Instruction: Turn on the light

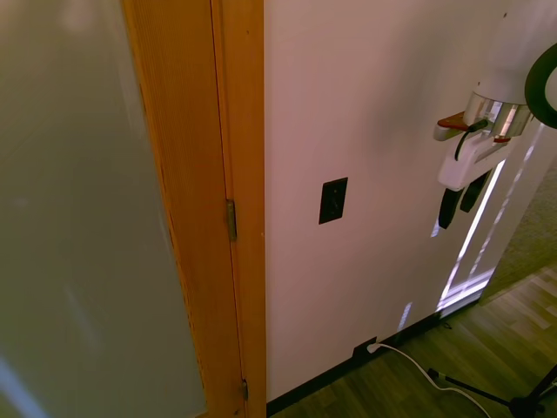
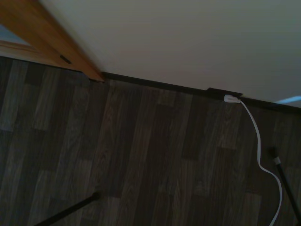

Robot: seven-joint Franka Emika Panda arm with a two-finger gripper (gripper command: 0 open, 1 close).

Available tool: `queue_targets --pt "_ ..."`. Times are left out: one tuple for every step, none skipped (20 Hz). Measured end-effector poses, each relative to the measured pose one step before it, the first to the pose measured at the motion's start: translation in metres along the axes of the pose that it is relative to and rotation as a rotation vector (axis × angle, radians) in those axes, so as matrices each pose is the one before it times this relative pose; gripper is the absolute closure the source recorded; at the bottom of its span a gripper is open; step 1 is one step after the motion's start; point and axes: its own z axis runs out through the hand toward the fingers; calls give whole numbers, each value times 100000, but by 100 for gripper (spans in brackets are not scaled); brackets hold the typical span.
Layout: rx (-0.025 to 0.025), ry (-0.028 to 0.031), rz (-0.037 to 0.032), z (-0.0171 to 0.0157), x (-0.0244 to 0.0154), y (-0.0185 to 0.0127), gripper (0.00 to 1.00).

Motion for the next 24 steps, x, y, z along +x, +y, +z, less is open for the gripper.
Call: queue_targets --pt "-135 -128 -1 64 -1 -1 0" --pt "-105 -114 -31 76 -35 -39 0" --pt "1790 1205 351 261 -71 -613 0" --pt "3890 2846 1313 603 -142 -1349 0" --pt "3718 2035 1953 1341 -333 -1786 0" --pt "3250 1216 1889 1403 -317 -1626 0" --pt "3180 1151 1797 1458 -117 -1576 0" --pt "2741 1759 2375 1360 214 -1297 0" --pt "2415 1250 2331 1246 526 -998 0" --pt "2470 1272 1819 1109 761 -701 0" --pt "2012 1495 1562 881 757 -464 0" --pt "1383 1618 1684 666 666 -353 0" --pt "624 1915 1744 485 653 -297 0" --pt "-233 2313 1299 309 576 -290 0" --pt "-71 3018 1492 171 464 -454 0" --pt "247 2338 1165 91 197 -521 100" --pt "274 1557 639 45 -119 -460 100" --pt "343 1345 377 1 -259 -544 100" --pt "147 905 99 34 -459 -398 100" --pt "-21 702 190 91 -401 -311 100" --pt "-36 645 217 123 -252 -192 100" --pt "-201 966 415 131 -130 26 100" --pt "-276 933 475 159 0 92 100" --pt "-227 1198 664 100 148 133 100"
